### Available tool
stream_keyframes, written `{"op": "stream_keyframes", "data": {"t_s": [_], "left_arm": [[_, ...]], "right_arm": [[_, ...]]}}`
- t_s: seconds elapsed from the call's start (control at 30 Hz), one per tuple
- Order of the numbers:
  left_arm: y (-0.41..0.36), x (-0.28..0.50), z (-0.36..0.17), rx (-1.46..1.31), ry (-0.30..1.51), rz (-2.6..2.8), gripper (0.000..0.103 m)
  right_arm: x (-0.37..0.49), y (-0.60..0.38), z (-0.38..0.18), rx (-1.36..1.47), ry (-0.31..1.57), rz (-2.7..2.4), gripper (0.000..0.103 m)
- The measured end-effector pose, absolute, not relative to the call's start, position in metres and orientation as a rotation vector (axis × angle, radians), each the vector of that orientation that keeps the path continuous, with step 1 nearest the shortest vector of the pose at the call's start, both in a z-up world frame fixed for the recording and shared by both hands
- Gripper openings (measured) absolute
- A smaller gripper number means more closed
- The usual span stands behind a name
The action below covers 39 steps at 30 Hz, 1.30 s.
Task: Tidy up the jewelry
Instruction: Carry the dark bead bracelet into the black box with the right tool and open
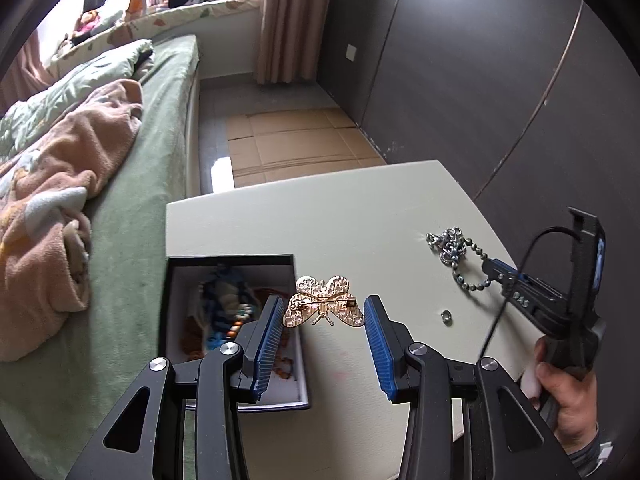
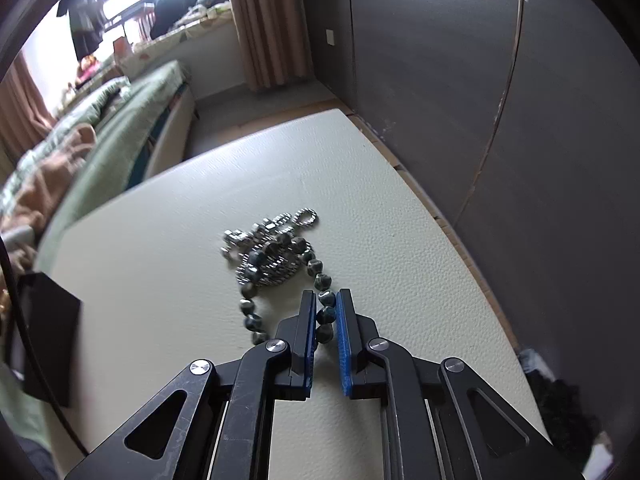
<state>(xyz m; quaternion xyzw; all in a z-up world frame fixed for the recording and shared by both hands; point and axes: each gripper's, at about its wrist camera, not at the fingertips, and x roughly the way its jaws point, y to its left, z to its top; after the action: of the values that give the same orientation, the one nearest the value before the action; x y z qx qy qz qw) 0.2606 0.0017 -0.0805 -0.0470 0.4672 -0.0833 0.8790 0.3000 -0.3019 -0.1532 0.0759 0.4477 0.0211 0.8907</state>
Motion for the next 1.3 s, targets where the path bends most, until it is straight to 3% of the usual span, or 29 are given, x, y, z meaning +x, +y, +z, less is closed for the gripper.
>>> {"op": "stream_keyframes", "data": {"t_s": [0.6,0.77,1.3], "left_arm": [[0.065,0.261,-0.079,-0.226,0.985,-0.154,0.045],[0.081,0.255,-0.082,-0.276,0.981,-0.142,0.061],[0.126,0.226,-0.066,-0.341,0.948,-0.090,0.061]], "right_arm": [[0.265,-0.250,-0.059,0.164,0.769,0.213,0.011],[0.261,-0.222,-0.038,0.134,0.736,0.262,0.011],[0.246,-0.134,-0.011,0.113,0.707,0.478,0.011]]}}
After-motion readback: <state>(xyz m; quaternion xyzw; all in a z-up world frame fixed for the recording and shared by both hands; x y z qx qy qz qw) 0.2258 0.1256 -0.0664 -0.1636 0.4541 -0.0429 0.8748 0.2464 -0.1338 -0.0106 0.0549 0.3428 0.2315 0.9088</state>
